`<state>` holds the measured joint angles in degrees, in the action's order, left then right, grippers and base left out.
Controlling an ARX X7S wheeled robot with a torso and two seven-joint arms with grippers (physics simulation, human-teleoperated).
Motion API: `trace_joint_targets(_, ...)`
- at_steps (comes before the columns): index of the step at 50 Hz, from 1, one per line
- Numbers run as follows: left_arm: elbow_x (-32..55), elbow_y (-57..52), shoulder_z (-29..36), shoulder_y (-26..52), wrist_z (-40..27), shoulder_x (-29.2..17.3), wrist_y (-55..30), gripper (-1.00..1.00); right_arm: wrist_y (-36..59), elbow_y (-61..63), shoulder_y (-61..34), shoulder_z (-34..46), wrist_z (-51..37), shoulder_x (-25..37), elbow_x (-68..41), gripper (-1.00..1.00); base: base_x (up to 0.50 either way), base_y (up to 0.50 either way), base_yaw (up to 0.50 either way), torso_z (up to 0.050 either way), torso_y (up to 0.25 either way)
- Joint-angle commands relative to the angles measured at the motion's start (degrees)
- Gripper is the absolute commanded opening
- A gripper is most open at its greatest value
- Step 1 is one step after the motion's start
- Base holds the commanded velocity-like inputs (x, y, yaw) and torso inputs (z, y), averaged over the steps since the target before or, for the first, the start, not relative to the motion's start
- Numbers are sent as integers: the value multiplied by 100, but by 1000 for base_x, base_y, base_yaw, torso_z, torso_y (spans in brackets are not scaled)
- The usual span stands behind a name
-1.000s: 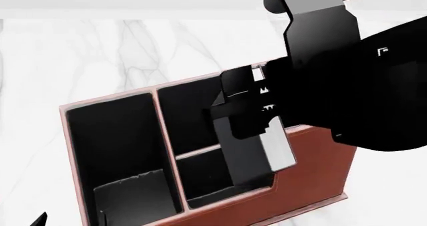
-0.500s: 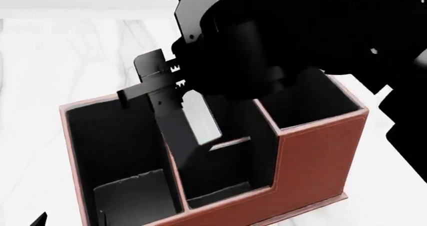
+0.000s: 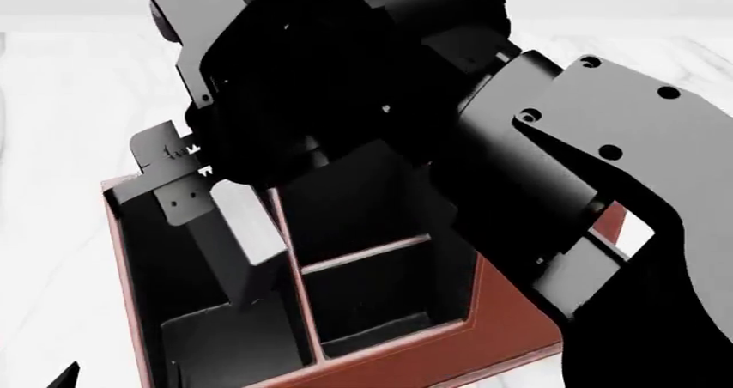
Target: Pick up the book and place it in the left compartment of the caddy.
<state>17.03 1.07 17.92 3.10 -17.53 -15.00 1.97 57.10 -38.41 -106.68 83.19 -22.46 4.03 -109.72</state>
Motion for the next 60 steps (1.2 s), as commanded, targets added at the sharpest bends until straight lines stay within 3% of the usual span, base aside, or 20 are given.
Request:
trace_joint_targets(1, 17, -21, 22, 0, -20, -18, 7, 100, -115, -415, 79, 97, 413, -329, 562, -100, 0, 0, 0, 0, 0)
trace_joint_targets(20, 39, -29, 74, 3, -33, -46, 14, 100, -1019, -403, 609, 787, 809, -402, 743, -100, 0, 0, 0, 0, 1)
trace_joint_targets(60, 73, -48, 176, 9, -52, -101, 44, 100, -1507, -437, 1814, 705, 1112, -403, 1849, -100, 0, 0, 0, 0, 1)
